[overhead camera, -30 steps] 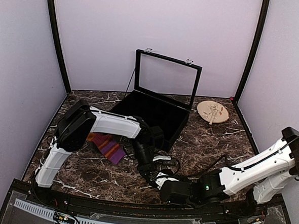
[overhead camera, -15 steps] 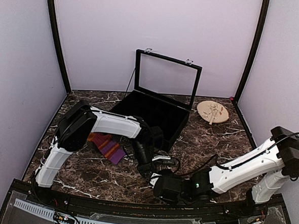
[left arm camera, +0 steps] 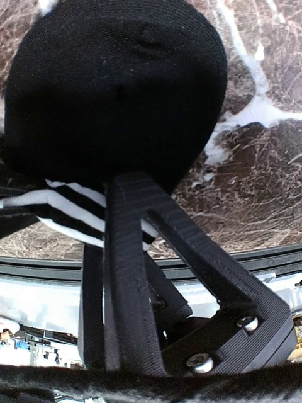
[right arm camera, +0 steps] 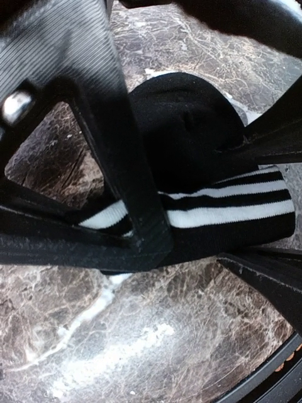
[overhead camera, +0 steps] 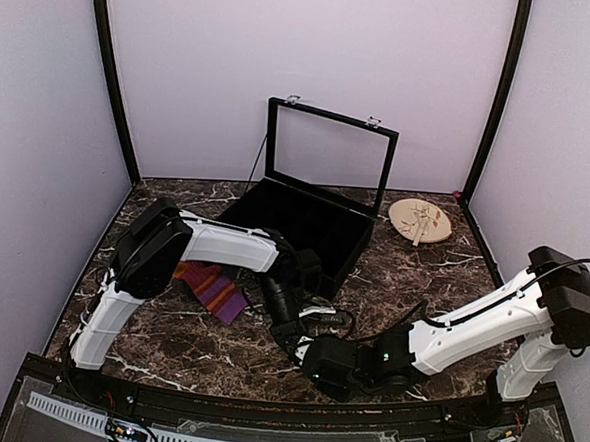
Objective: Roll the socks
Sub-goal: Roll the sock at the center of the board.
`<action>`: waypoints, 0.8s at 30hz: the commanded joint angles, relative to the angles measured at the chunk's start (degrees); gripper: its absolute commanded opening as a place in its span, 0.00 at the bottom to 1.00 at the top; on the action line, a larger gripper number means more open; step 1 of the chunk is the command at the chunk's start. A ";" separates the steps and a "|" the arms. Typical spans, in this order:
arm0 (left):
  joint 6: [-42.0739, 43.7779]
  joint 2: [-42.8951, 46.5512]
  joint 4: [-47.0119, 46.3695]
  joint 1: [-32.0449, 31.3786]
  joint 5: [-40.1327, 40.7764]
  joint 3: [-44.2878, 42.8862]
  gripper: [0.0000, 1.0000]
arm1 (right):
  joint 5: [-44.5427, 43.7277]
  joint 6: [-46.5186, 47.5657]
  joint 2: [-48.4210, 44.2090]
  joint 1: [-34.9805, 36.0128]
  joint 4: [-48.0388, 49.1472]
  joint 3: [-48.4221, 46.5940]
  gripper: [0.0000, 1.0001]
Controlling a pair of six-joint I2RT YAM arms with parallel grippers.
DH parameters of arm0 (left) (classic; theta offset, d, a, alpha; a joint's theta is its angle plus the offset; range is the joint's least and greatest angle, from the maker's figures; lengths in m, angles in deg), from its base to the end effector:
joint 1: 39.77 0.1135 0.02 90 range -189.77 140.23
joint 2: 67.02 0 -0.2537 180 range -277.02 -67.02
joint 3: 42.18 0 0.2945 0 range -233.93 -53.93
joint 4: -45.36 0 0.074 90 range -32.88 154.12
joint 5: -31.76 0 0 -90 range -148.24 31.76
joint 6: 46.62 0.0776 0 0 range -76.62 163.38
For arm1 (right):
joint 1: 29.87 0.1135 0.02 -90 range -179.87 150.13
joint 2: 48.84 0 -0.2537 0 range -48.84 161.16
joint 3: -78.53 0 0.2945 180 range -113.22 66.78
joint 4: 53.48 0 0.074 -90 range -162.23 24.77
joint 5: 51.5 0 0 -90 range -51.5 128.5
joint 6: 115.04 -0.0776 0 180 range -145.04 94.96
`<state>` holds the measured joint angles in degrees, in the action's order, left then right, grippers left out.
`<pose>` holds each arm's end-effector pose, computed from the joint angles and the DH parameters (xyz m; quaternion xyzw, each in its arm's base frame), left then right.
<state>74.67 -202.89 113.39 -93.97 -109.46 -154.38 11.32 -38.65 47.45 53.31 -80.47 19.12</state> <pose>0.2248 -0.4151 0.0494 -0.6073 -0.6665 0.4209 0.0989 0.0763 0.3397 0.0605 -0.4965 0.8079 0.0123 0.3170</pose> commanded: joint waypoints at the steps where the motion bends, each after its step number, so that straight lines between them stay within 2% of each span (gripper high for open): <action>1: 1.32 -1.57 2.26 0.05 3.13 -0.52 0.05 | 2.52 -0.60 1.52 -1.60 0.06 0.26 0.41; 7: 1.06 -1.58 2.29 0.19 3.20 -0.72 0.06 | 5.68 -1.32 2.48 -3.45 -0.80 0.28 0.31; 12: 0.08 -1.57 2.04 0.49 3.66 -1.10 0.06 | 7.51 -2.00 2.69 -3.97 -1.36 0.56 0.18; 14: -0.88 -1.61 1.71 0.65 4.05 -1.22 0.08 | 7.88 -2.43 2.67 -4.15 -1.47 0.74 0.15; 18: -4.09 -1.63 0.10 1.05 6.89 -1.59 0.15 | 8.14 -2.94 2.63 -4.23 -1.50 0.90 0.12; 22: -6.36 -1.55 -0.72 1.58 8.21 -1.60 0.33 | 8.49 -3.05 2.69 -4.49 -1.43 0.78 0.09; 24: -7.03 -1.57 -0.89 1.79 8.37 -1.62 0.36 | 8.54 -3.18 2.67 -4.58 -1.31 0.65 0.09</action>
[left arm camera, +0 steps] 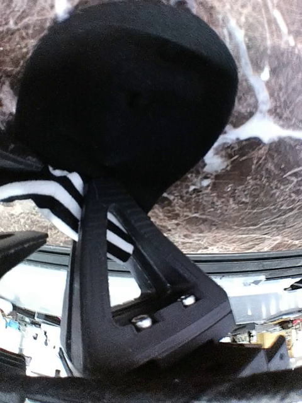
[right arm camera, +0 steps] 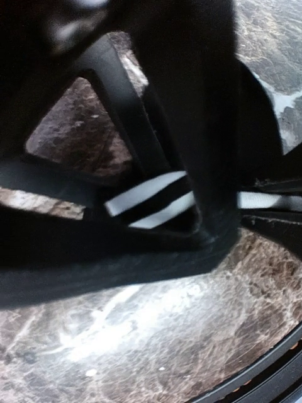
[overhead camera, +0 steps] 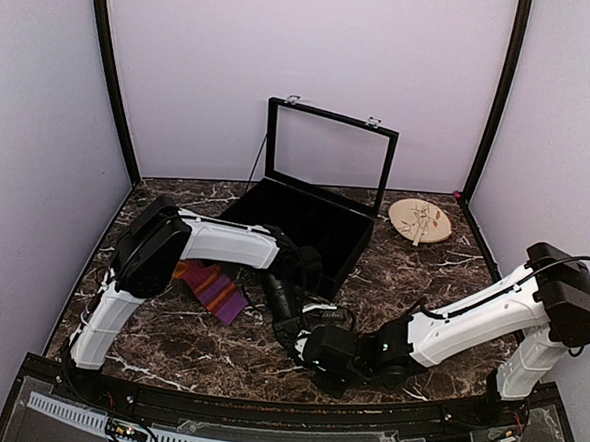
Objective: Roll the socks
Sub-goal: Roll the sock at the center of the board.
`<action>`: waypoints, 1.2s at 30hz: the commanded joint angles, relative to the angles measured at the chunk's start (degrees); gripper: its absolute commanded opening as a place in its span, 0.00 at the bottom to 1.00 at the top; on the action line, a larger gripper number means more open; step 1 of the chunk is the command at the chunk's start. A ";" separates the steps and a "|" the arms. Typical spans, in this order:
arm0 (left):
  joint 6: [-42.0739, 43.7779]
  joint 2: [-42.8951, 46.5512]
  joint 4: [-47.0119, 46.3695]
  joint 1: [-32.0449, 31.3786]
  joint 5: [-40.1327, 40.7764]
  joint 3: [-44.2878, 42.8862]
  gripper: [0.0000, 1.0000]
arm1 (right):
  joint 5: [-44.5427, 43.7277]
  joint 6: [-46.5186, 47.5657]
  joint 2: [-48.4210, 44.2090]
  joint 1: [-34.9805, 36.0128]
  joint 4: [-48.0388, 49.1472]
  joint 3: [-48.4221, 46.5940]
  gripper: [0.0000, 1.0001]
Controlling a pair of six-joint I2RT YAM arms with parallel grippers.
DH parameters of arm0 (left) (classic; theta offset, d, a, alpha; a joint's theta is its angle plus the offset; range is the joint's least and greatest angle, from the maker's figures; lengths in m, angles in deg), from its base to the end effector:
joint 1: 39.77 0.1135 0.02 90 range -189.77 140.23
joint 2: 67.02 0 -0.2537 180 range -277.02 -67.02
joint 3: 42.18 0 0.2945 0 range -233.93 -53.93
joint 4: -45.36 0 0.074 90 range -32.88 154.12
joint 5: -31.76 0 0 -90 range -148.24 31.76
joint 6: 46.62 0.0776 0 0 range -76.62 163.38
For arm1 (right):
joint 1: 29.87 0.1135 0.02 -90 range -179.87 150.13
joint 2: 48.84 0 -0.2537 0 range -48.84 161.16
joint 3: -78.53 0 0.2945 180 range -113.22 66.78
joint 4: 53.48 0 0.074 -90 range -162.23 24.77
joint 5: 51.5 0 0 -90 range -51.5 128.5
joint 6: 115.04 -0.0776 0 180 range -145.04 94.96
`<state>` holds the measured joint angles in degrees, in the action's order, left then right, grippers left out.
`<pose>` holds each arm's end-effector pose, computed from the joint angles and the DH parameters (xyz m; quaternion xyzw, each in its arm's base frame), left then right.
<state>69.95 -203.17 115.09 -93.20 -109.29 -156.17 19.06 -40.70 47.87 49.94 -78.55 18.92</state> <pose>0.2325 -0.4148 0.0555 -0.5745 -0.6958 0.4156 0.1145 0.0879 0.3431 0.0577 -0.4736 0.8322 0.0652 0.2807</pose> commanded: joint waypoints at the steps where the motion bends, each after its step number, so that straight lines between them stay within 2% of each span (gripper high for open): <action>1: -2.62 -1.29 -2.72 1.09 8.17 0.24 0.37 | 0.85 -1.17 2.20 -1.23 -3.28 0.94 0.09; 18: -7.11 -1.28 -4.65 4.12 17.71 6.62 0.39 | 0.73 -2.92 0.36 -1.74 -3.18 2.17 0.08; 36: -8.60 0.61 -7.09 6.87 20.56 10.88 0.39 | 1.14 -4.64 -1.57 -2.37 -2.65 3.61 0.08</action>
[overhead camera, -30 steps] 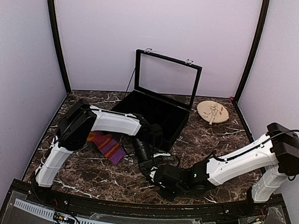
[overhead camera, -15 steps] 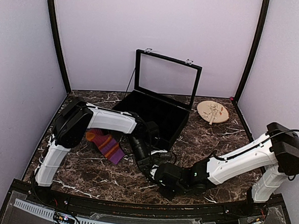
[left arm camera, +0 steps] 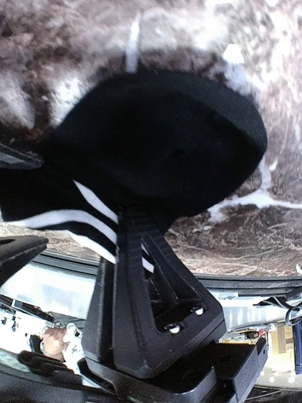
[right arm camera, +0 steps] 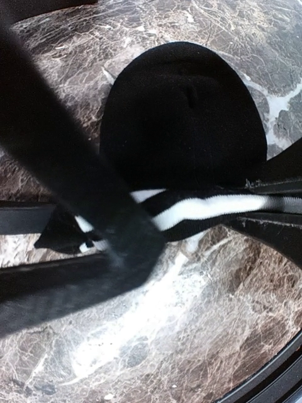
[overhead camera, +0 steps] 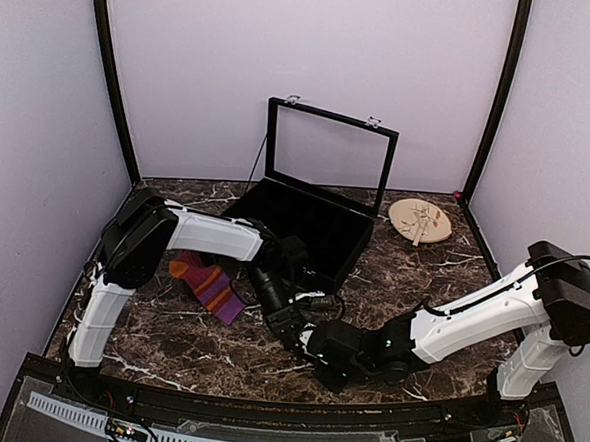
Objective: Roll the socks
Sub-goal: Roll the sock at the center of the board.
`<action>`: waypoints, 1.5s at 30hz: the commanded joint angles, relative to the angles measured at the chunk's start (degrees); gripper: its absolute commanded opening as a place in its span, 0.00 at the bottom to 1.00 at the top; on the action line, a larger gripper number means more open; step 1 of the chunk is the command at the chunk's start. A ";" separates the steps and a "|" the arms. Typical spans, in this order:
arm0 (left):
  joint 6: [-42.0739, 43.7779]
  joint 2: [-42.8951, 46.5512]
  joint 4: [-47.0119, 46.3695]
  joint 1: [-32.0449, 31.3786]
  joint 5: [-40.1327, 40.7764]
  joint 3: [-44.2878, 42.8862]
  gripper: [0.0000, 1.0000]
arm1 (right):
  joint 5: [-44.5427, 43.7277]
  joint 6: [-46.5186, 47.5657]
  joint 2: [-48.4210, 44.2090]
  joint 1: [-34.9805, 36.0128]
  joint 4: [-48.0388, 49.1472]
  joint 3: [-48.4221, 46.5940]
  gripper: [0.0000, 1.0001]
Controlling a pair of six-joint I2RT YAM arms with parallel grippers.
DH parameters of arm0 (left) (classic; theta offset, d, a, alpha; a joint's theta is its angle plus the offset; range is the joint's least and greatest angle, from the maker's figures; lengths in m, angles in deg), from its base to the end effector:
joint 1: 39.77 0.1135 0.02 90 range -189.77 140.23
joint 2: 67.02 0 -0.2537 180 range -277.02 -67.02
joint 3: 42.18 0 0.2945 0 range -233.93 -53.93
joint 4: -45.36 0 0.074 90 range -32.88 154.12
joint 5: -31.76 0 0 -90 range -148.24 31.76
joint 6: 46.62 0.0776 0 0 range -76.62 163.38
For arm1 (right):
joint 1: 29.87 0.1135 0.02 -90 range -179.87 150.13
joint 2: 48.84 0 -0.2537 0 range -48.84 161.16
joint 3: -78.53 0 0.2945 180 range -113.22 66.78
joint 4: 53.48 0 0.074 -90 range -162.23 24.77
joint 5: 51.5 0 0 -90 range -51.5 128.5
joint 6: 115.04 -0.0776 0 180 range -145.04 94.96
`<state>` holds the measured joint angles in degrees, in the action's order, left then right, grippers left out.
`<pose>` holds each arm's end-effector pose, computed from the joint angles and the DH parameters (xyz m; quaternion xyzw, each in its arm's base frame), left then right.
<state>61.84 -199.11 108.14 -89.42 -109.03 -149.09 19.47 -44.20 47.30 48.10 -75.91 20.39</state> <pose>0.2526 -0.3902 0.0535 -0.5121 -0.7441 0.4173 0.0998 0.0981 0.3389 0.0563 -0.4314 0.8515 0.0829 0.2864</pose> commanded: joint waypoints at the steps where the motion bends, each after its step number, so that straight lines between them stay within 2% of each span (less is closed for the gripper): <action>1: -0.62 -3.23 -0.28 3.33 20.52 3.90 0.39 | 0.79 -1.17 -1.10 -0.52 -5.32 2.17 0.08; 15: -2.21 0.87 -4.33 4.96 22.19 7.77 0.40 | 3.27 -1.62 -1.66 -0.67 -4.35 1.85 0.08; 27: -7.44 9.47 -16.18 5.00 22.36 17.63 0.39 | 17.65 -4.05 -4.42 -7.74 -0.56 4.36 0.08; 32: -8.68 13.73 -22.29 4.30 25.00 21.46 0.39 | 24.26 -5.21 -4.47 -10.87 0.85 5.35 0.08; 45: -6.18 22.80 -42.03 -4.44 35.36 30.64 0.40 | 37.52 -9.05 -4.39 -17.92 5.82 8.86 0.08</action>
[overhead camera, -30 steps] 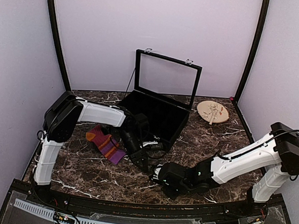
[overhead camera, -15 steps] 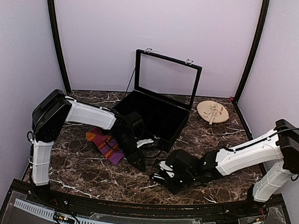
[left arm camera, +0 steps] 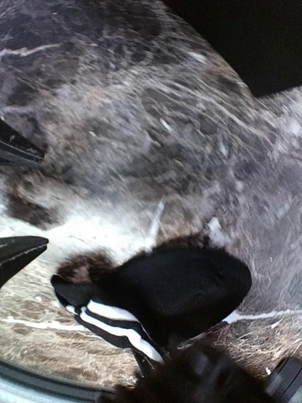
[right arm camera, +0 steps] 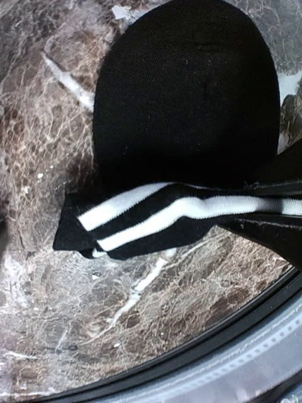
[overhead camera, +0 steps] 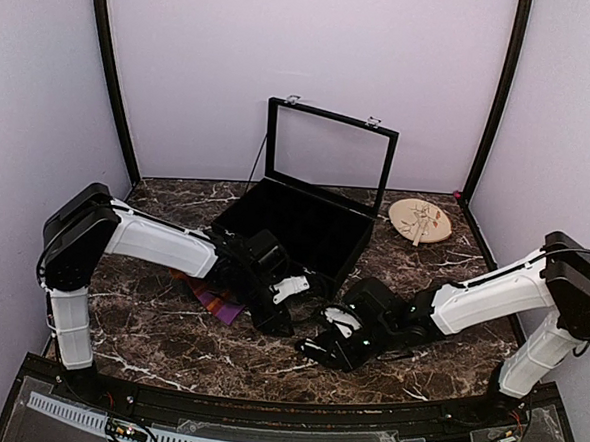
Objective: Roll the socks
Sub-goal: Roll the sock at the center of the board.
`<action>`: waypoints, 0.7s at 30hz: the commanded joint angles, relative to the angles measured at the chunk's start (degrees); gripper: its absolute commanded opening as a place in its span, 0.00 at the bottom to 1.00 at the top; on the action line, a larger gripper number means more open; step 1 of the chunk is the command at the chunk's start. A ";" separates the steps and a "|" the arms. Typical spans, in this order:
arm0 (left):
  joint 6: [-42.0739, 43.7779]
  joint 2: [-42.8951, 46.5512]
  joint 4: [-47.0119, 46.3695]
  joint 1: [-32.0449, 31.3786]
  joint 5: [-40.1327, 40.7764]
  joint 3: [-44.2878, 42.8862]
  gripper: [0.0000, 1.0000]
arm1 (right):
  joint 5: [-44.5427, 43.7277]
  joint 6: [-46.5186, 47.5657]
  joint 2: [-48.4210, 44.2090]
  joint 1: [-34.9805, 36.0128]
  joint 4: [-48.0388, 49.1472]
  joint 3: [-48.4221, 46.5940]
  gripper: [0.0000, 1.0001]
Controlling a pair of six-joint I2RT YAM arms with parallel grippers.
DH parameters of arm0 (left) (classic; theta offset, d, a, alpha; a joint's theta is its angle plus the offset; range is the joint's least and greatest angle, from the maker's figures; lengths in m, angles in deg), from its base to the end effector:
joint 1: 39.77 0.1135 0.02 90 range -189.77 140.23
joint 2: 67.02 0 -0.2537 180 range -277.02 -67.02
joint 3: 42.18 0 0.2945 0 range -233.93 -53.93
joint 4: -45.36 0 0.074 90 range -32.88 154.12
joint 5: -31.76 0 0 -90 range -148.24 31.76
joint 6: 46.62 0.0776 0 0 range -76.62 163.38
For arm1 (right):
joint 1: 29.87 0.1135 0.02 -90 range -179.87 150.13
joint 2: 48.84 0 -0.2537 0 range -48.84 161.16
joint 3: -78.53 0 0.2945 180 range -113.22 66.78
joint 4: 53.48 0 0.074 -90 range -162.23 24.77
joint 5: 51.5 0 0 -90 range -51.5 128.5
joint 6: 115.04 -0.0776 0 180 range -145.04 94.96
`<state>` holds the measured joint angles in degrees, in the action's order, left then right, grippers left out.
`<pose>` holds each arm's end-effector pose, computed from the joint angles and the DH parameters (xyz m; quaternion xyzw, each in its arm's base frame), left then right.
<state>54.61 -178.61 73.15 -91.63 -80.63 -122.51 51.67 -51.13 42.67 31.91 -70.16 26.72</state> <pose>0.2485 -0.3644 0.0716 0.5388 0.7786 -0.2663 0.1805 0.1433 0.3045 0.0545 -0.3230 0.8950 0.2784 0.1307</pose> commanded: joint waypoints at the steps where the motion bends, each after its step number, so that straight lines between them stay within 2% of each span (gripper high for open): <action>1: 1.19 2.86 -8.33 -2.59 7.39 4.87 0.40 | 6.16 -2.35 0.21 -2.20 0.42 2.79 0.08; 13: 1.25 12.25 -28.60 -5.09 10.94 18.44 0.41 | 12.23 -4.87 0.23 -5.92 3.73 5.46 0.07; 21: 10.24 15.79 -37.02 -10.26 7.39 24.46 0.44 | 15.24 -6.16 0.21 -8.27 4.94 6.30 0.07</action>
<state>58.91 -165.19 42.22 -99.30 -71.19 -100.11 65.72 -56.09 42.65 24.78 -63.64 31.60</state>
